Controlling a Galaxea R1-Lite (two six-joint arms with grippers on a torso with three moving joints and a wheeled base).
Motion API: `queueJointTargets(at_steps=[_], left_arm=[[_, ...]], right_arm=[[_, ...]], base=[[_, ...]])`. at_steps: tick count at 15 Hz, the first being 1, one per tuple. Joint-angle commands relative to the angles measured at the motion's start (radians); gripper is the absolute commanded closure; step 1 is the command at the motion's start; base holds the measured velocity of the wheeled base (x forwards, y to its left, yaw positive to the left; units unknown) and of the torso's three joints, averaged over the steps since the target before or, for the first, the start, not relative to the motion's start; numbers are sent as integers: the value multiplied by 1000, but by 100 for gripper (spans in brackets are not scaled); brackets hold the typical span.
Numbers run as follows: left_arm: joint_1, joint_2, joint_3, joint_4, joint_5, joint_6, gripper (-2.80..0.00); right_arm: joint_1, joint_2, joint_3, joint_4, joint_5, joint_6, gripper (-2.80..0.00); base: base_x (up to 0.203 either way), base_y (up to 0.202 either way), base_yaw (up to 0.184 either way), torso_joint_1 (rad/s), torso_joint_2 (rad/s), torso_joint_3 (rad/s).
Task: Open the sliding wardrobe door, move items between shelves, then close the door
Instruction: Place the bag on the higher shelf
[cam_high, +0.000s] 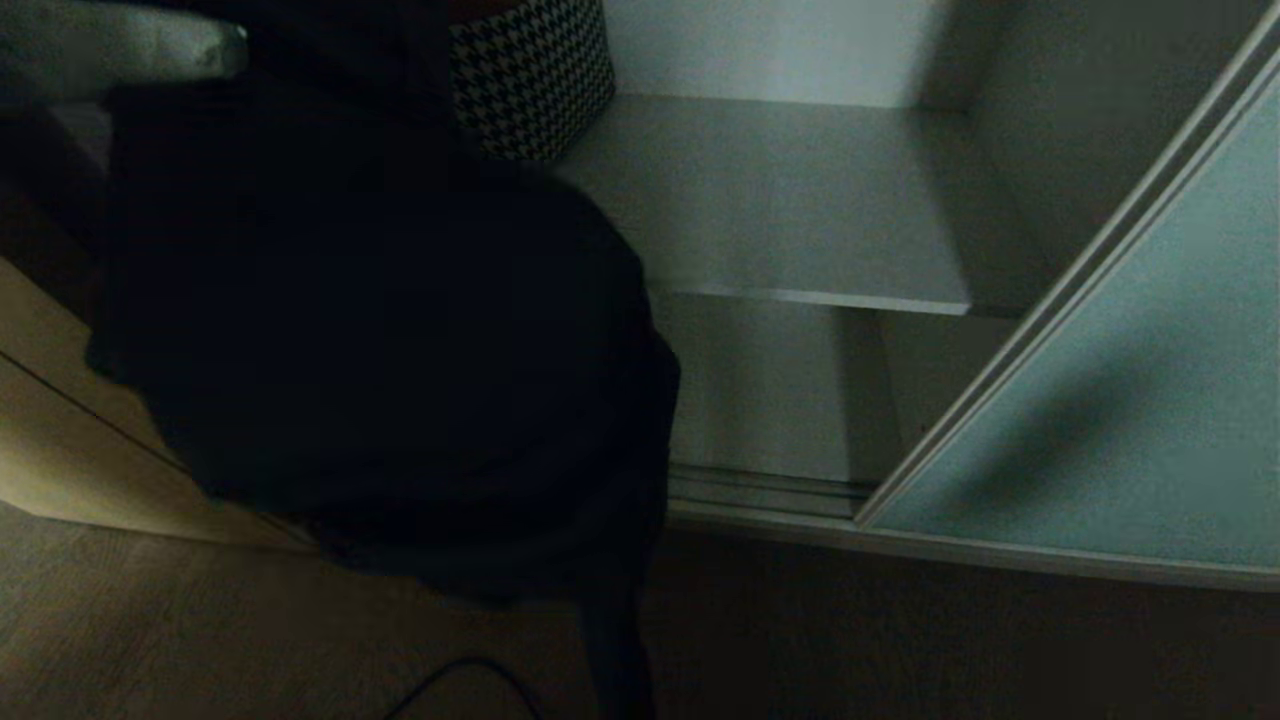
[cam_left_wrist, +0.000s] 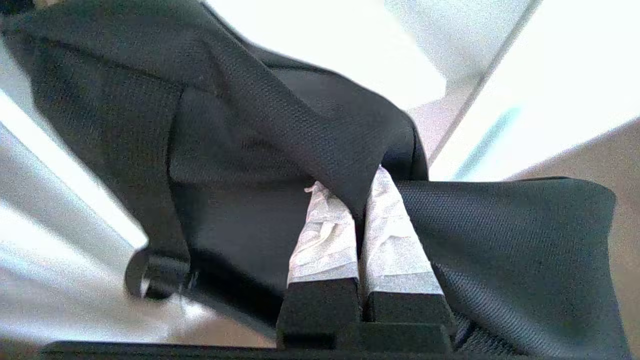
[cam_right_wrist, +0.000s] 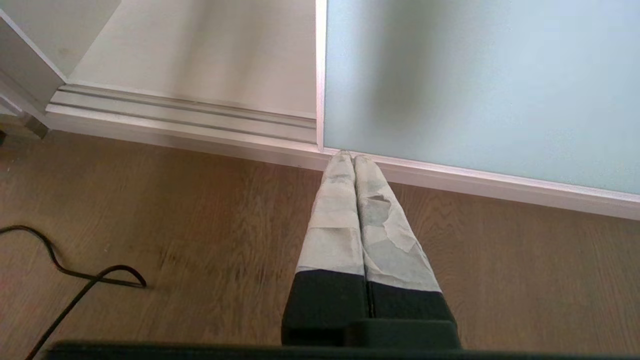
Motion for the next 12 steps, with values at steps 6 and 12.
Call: queueJointTargets(at_steps=[6,12], left_arm=[[-16,259,-312,-37,1,24,0],[-22,528,-567,-203,9,17,0]], right_arm=[[0,-1,0,-1,0,0,0],[0,-1,0,-1,0,0,0]], base=[[0,0,0,0,0,0],[0,0,0,0,0,0]])
